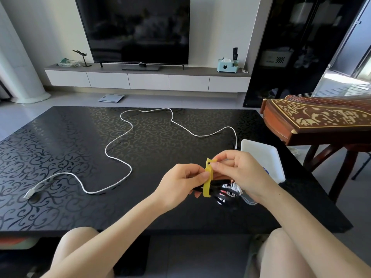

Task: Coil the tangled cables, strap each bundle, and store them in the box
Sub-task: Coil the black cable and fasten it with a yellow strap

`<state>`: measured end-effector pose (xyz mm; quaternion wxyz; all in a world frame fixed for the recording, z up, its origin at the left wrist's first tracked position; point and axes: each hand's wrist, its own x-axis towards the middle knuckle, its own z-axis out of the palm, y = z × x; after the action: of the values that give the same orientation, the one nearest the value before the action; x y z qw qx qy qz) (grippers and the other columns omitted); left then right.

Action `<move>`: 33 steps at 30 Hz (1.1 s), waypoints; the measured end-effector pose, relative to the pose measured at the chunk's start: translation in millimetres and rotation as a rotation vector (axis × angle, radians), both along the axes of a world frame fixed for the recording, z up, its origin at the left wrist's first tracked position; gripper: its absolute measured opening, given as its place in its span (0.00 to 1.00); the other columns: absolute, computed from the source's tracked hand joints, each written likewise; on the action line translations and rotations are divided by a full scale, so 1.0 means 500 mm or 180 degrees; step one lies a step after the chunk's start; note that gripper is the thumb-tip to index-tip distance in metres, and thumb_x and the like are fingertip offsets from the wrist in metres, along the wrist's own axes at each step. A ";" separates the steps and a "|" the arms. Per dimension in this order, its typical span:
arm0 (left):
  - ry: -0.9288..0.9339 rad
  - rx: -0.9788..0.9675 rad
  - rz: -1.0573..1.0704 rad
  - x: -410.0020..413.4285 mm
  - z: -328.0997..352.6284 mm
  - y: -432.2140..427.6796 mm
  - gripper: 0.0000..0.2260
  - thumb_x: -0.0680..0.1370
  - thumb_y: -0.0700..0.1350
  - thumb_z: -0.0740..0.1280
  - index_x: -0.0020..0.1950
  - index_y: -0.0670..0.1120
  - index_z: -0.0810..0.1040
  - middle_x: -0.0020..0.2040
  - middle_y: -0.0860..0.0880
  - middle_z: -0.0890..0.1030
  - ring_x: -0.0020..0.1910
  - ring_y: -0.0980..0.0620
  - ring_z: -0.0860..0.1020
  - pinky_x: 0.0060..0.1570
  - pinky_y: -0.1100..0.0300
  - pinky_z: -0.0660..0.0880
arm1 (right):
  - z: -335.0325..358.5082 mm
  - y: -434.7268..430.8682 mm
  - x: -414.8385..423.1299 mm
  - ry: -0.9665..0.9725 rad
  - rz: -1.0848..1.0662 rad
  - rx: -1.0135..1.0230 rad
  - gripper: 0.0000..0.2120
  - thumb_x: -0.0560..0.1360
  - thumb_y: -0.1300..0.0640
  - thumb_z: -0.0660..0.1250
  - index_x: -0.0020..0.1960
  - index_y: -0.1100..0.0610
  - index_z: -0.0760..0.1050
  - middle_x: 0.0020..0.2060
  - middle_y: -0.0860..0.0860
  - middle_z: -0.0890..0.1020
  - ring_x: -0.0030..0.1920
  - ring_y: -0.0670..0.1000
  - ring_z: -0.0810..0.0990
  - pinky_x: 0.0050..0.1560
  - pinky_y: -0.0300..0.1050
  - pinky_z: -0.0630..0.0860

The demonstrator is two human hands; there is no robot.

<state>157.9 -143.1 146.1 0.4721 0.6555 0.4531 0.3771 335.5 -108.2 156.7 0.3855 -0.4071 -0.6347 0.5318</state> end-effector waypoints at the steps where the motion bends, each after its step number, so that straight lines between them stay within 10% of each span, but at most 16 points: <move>1: 0.0028 -0.0013 0.0010 0.001 0.000 0.000 0.11 0.74 0.55 0.63 0.35 0.53 0.80 0.32 0.46 0.80 0.31 0.51 0.73 0.36 0.58 0.66 | 0.002 -0.003 -0.001 -0.0081 0.0001 0.0115 0.02 0.74 0.64 0.68 0.47 0.61 0.79 0.39 0.56 0.86 0.42 0.54 0.85 0.45 0.42 0.80; 14: -0.0320 -0.0412 0.0254 -0.003 0.007 -0.007 0.13 0.76 0.45 0.68 0.31 0.50 0.82 0.29 0.48 0.80 0.25 0.54 0.73 0.26 0.68 0.66 | -0.003 -0.032 0.000 -0.0454 -0.0131 0.0987 0.10 0.72 0.63 0.71 0.42 0.48 0.84 0.40 0.48 0.86 0.44 0.49 0.85 0.49 0.47 0.81; 19: -0.0300 -0.0393 0.0228 -0.001 0.014 -0.013 0.15 0.75 0.49 0.69 0.28 0.50 0.79 0.27 0.48 0.78 0.25 0.54 0.73 0.26 0.68 0.66 | 0.006 -0.033 0.001 0.0181 0.0264 -0.0029 0.12 0.73 0.50 0.66 0.43 0.57 0.83 0.41 0.54 0.85 0.47 0.55 0.83 0.51 0.47 0.80; 33: 0.0117 -0.0239 0.0057 0.003 0.012 -0.026 0.14 0.74 0.47 0.70 0.28 0.51 0.79 0.26 0.50 0.78 0.25 0.53 0.74 0.28 0.67 0.67 | 0.021 -0.018 0.013 0.0102 0.0736 -0.1759 0.04 0.62 0.58 0.72 0.36 0.57 0.83 0.36 0.52 0.84 0.38 0.47 0.83 0.41 0.37 0.79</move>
<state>159.5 -156.2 151.9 0.4846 0.6400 0.4814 0.3519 342.0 -117.1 167.3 0.2069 -0.4130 -0.5020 0.7312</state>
